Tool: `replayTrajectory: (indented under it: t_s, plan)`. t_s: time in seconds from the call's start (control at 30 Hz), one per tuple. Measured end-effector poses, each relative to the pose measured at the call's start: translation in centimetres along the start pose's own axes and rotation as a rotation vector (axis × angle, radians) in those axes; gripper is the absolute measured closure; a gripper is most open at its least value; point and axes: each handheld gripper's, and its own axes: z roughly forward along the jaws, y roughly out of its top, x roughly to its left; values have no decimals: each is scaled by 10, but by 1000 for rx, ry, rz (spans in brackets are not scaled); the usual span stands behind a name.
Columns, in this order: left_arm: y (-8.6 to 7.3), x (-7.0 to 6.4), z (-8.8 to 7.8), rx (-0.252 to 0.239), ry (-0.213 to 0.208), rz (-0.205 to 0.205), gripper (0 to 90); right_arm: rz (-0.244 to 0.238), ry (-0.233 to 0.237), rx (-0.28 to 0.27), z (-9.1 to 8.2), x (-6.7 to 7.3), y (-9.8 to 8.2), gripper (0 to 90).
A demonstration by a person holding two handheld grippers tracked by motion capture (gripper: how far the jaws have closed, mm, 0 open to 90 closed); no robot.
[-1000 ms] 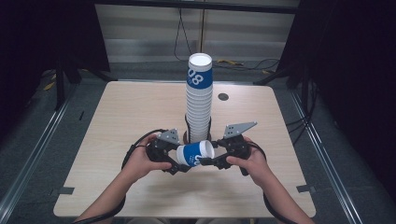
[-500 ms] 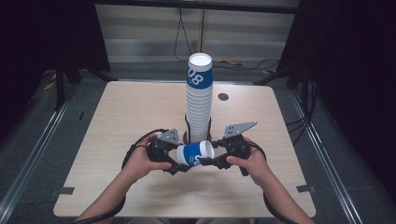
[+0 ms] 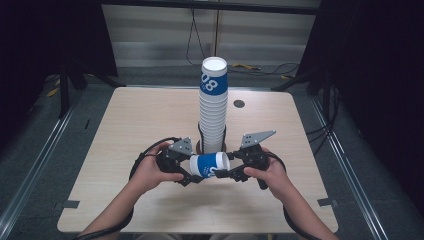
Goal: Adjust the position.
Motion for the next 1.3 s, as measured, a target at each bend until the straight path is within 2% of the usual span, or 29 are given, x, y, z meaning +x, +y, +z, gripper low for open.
replayTrajectory:
  t_s: [0.3, 0.37, 0.43, 0.6, 0.63, 0.8, 0.9, 1.13, 1.23, 1.27, 1.3]
  plan:
    - [3, 2, -6, 47, -8, 11, 264, -6, 4, 16, 3, 1, -1, 283]
    - [2, 1, -6, 39, -8, -3, 265, -10, -3, 19, 5, 1, -1, 281]
    - [3, 2, -8, 52, -11, -4, 266, -13, -4, 25, 5, 1, -1, 279]
    - [4, 3, -11, 52, -13, 3, 268, -28, -14, 46, 7, 3, -1, 249]
    - [4, 2, -12, 46, -12, -13, 269, -30, -19, 51, 8, 3, -1, 240]
    - [5, 3, -14, 52, -17, -11, 272, -42, -22, 59, 9, 4, -2, 235]
    - [5, 3, -15, 51, -16, -7, 276, -56, -41, 82, 11, 4, -4, 216]
    - [3, 4, -15, 47, -16, -15, 281, -57, -42, 80, 12, 5, -4, 216]
    - [3, 4, -15, 46, -14, -3, 284, -51, -46, 79, 11, 4, -5, 212]
    - [4, 4, -16, 55, -19, -8, 284, -54, -48, 75, 11, 4, -6, 212]
    - [4, 4, -16, 44, -18, -13, 286, -53, -48, 75, 11, 3, -6, 211]
